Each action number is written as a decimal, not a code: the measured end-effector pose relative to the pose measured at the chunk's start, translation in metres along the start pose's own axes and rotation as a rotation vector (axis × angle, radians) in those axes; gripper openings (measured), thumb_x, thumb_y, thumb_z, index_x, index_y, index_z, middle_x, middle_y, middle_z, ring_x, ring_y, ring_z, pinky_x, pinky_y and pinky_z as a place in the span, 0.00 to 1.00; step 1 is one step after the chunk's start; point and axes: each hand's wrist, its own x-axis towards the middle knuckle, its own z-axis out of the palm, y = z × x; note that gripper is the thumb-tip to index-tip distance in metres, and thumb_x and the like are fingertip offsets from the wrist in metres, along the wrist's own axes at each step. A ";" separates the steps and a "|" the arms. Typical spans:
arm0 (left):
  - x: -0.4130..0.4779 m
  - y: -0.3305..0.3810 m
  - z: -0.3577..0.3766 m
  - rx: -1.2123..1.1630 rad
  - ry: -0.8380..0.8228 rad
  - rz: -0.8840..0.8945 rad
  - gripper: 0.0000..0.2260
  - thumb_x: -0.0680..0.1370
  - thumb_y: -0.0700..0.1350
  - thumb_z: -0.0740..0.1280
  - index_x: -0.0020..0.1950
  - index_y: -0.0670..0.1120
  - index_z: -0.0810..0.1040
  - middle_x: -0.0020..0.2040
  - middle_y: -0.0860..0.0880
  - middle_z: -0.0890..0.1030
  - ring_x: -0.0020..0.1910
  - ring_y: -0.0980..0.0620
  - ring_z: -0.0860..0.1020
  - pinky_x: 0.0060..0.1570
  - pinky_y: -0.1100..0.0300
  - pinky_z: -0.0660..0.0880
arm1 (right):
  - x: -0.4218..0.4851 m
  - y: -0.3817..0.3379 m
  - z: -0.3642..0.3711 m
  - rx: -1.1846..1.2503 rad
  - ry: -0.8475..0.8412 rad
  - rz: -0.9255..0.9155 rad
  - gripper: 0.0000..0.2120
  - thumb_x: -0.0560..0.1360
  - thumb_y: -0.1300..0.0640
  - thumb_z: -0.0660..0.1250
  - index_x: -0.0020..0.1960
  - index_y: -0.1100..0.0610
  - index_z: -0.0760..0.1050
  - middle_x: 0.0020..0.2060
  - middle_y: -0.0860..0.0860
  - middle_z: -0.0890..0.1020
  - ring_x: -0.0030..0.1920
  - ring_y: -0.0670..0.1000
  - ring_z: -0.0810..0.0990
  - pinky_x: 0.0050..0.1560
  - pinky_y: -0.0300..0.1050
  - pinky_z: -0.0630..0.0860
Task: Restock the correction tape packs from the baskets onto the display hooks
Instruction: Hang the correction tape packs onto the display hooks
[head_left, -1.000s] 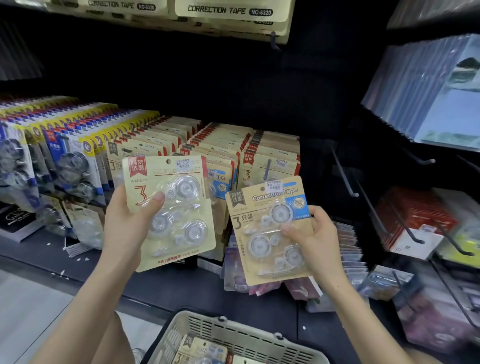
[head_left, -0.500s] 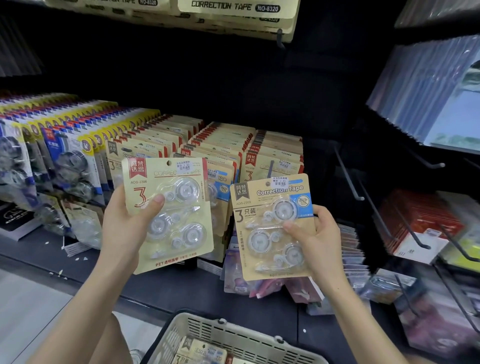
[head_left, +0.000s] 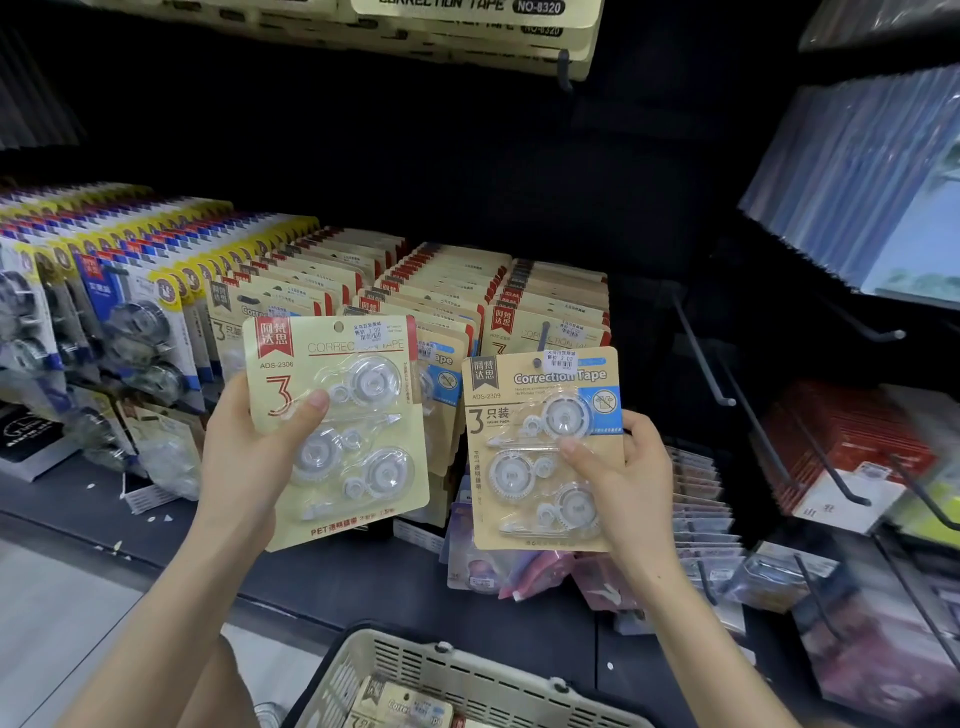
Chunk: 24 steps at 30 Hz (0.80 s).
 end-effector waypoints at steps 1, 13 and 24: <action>0.001 0.000 0.000 0.002 0.001 0.002 0.13 0.77 0.39 0.71 0.61 0.47 0.76 0.56 0.49 0.83 0.56 0.48 0.81 0.52 0.56 0.75 | 0.001 0.001 0.001 -0.001 0.004 0.007 0.17 0.71 0.63 0.75 0.55 0.51 0.75 0.51 0.49 0.84 0.52 0.52 0.83 0.56 0.61 0.79; 0.003 0.001 0.005 -0.013 -0.026 0.018 0.14 0.77 0.39 0.71 0.61 0.47 0.76 0.55 0.50 0.83 0.56 0.49 0.81 0.49 0.59 0.75 | 0.054 0.022 0.031 -0.152 -0.021 -0.005 0.17 0.81 0.51 0.64 0.66 0.57 0.68 0.50 0.37 0.74 0.49 0.35 0.74 0.52 0.41 0.72; -0.008 0.009 0.010 -0.047 -0.270 0.024 0.23 0.65 0.53 0.78 0.57 0.53 0.77 0.54 0.51 0.85 0.55 0.51 0.83 0.54 0.52 0.78 | 0.012 -0.002 0.021 -0.321 0.112 -0.165 0.12 0.77 0.45 0.67 0.57 0.49 0.72 0.45 0.43 0.79 0.45 0.44 0.79 0.48 0.48 0.77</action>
